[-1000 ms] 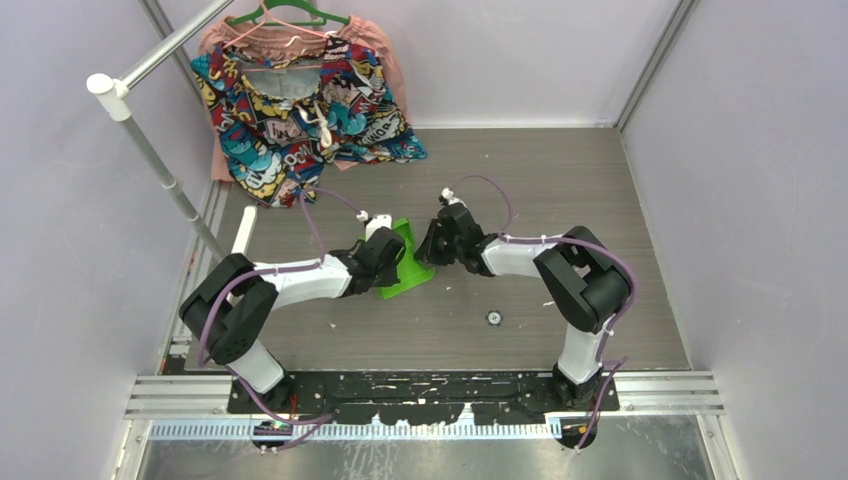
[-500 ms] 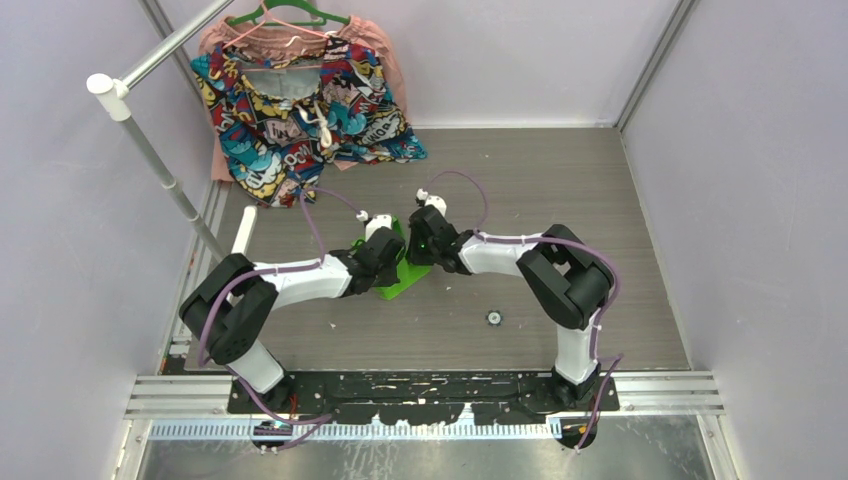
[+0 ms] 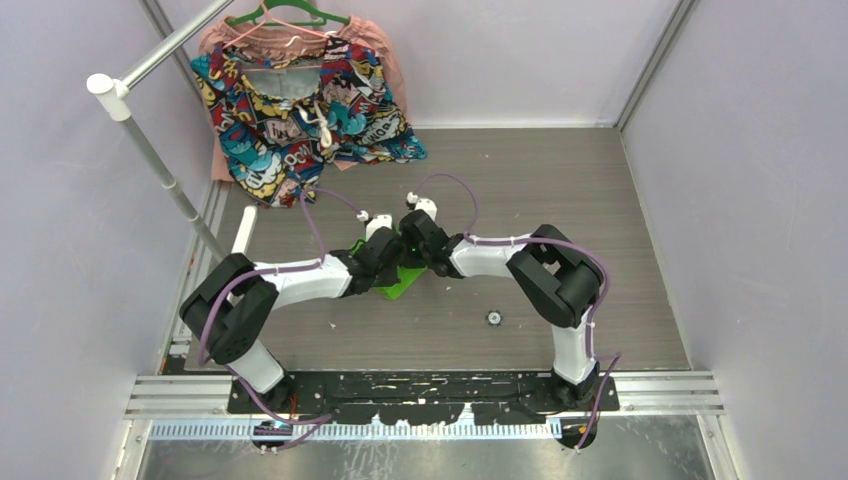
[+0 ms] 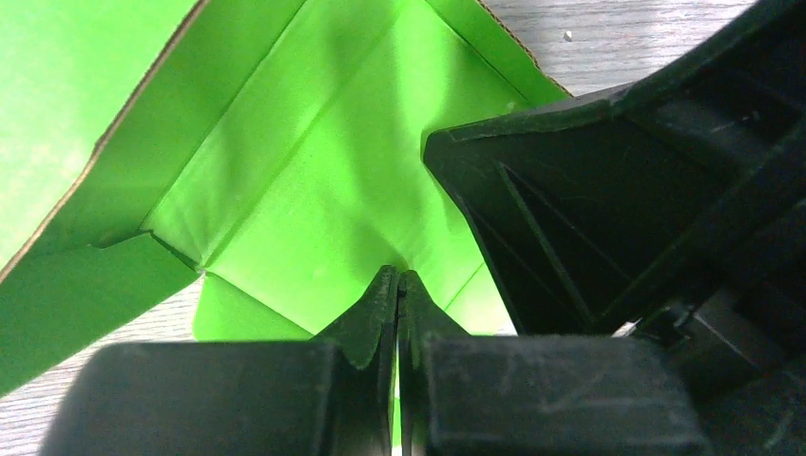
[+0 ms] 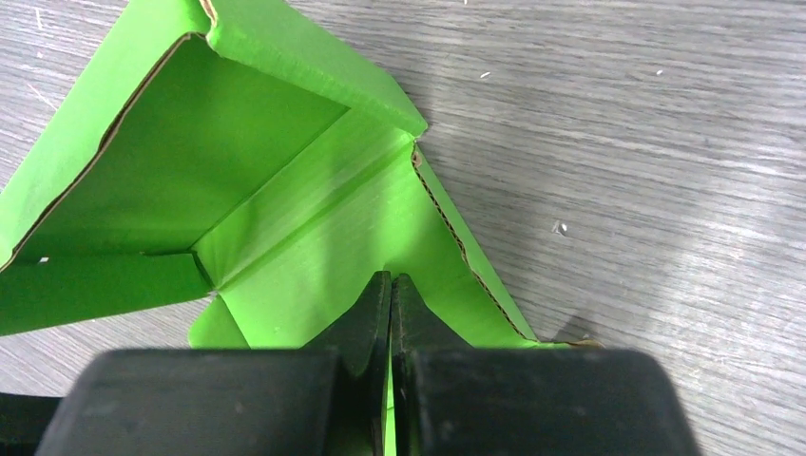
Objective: Fold the paper box
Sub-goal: Fold the paper box at the center of the board.
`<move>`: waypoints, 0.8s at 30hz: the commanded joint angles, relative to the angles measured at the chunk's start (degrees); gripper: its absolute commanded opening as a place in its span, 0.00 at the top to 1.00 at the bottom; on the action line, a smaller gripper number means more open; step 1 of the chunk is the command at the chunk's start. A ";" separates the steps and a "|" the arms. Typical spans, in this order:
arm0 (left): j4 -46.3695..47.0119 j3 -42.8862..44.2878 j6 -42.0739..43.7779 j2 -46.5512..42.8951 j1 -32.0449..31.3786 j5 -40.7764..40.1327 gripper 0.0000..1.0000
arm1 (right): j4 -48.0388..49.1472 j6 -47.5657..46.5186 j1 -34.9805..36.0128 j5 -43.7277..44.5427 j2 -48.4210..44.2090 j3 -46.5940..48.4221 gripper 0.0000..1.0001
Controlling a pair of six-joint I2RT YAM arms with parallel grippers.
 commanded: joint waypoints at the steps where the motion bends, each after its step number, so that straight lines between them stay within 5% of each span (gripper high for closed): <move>1: -2.14 -1.10 -0.21 2.24 -0.80 2.97 1.00 | -9.79 -0.40 1.80 -3.48 0.27 -5.33 0.99; 13: -2.19 -1.39 0.20 1.83 -0.93 3.01 1.00 | -11.45 -2.56 -4.92 -6.17 -20.55 -8.86 0.97; 24: -2.39 -1.29 1.11 1.95 -0.91 3.41 1.00 | -9.74 -3.43 -13.60 -9.41 -18.46 -14.85 0.97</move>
